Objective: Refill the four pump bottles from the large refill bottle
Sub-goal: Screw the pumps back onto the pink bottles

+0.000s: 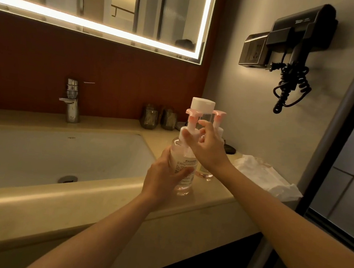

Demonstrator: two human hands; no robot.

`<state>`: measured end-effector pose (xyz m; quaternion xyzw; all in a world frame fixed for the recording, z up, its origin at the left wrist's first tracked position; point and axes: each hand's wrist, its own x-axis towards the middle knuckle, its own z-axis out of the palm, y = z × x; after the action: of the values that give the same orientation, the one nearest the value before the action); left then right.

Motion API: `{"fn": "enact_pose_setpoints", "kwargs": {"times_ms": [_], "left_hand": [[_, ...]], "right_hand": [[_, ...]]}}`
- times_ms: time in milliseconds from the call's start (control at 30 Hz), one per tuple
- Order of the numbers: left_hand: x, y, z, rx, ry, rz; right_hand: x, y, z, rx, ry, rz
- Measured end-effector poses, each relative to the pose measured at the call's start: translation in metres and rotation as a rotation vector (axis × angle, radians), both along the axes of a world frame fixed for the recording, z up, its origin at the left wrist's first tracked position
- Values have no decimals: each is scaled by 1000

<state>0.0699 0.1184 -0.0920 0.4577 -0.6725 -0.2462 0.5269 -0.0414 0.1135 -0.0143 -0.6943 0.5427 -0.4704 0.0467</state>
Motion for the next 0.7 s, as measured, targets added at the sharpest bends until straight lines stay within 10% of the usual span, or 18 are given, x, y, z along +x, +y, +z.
{"fn": "enact_pose_setpoints", "kwargs": {"times_ms": [700], "left_hand": [[1,-1,1,-4,23,8]], "right_hand": [[-2,-6,-8,-118,-101,62]]}}
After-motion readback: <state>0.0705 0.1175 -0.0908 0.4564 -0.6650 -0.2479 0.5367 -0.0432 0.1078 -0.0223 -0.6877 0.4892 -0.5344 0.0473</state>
